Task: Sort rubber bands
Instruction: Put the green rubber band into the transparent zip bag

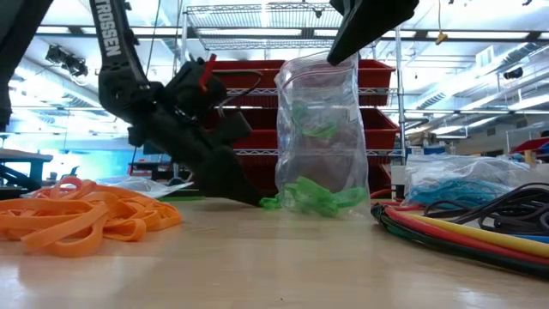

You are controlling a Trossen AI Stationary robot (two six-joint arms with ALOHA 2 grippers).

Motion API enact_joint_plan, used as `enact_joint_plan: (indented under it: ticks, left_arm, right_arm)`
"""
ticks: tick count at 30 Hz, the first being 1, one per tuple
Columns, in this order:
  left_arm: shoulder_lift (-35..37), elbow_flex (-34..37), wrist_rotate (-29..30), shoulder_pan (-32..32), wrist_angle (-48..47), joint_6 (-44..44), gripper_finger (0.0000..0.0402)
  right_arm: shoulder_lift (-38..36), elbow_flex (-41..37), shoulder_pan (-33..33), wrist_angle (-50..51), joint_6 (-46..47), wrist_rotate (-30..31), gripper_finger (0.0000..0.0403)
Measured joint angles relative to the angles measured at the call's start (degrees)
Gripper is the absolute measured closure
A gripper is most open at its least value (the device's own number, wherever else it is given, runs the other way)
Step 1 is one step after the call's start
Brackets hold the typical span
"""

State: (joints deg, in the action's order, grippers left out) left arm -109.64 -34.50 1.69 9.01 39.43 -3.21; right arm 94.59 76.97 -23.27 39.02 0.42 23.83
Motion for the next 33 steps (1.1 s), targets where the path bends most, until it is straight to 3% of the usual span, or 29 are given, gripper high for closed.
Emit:
enact_joint_plan:
  ticks: [5,6,13,22,27,33]
  left_arm:
    - [3.12,0.26,-0.98,1.08,-3.95,-2.7,0.0372]
    - [3.65,0.3,-0.79,1.08,-4.47,-2.95,0.0384]
    - [12.95,0.83,0.59,0.08,-9.24,-3.99,0.0398]
    - [31.28,0.66,-2.98,-7.03,-4.09,-8.59,0.04]
    - [32.96,0.6,-3.99,-8.25,0.16,-8.27,0.04]
    - [28.17,-3.27,-7.03,-8.38,0.52,-6.64,0.0401]
  right_arm:
    - [0.0,0.0,-0.02,0.02,0.09,-0.01,0.0403]
    - [0.0,0.0,-0.02,0.05,0.09,-0.02,0.0403]
    - [0.0,0.0,-0.04,0.11,0.9,-0.06,0.0403]
    - [0.0,0.0,-0.02,0.16,0.81,-0.09,0.0403]
    - [0.0,0.0,-0.02,0.01,0.81,-0.09,0.0403]
    - [0.0,0.0,-0.02,-0.21,0.53,-0.09,0.0403]
